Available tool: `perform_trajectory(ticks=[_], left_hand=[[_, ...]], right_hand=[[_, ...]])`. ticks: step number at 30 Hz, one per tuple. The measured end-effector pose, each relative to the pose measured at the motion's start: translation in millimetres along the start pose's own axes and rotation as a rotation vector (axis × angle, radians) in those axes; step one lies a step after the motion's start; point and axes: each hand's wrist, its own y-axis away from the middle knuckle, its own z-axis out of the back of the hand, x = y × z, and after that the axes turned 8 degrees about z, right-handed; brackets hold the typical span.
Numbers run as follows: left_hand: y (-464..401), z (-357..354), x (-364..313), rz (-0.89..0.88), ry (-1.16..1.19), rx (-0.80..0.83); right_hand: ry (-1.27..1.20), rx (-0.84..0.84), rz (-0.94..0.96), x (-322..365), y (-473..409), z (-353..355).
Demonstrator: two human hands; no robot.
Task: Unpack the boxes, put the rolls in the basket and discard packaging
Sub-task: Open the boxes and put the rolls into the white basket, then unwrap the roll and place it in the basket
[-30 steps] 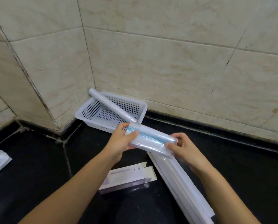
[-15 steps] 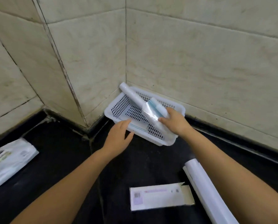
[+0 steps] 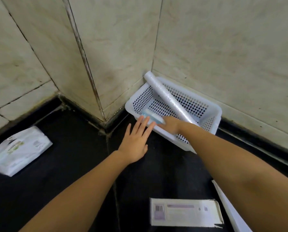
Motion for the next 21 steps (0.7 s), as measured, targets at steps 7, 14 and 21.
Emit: perform_trajectory(ticks=[7,14,21], left_hand=[[1.3,22.9,-11.4,0.079,-0.089,0.146],[29.3,45.0,-110.2,-0.179,0.132,0.048],[88.6,-7.8,-238.1,-0.622,-0.007,0.367]], right_hand=[[-0.159,-0.269,0.151,-9.2,78.3,28.3],[-0.466,-0.393,-0.048,-88.9,228.4,-14.3],[-0.183,-0.314,-0.349,-121.0,312.7,-150.5]])
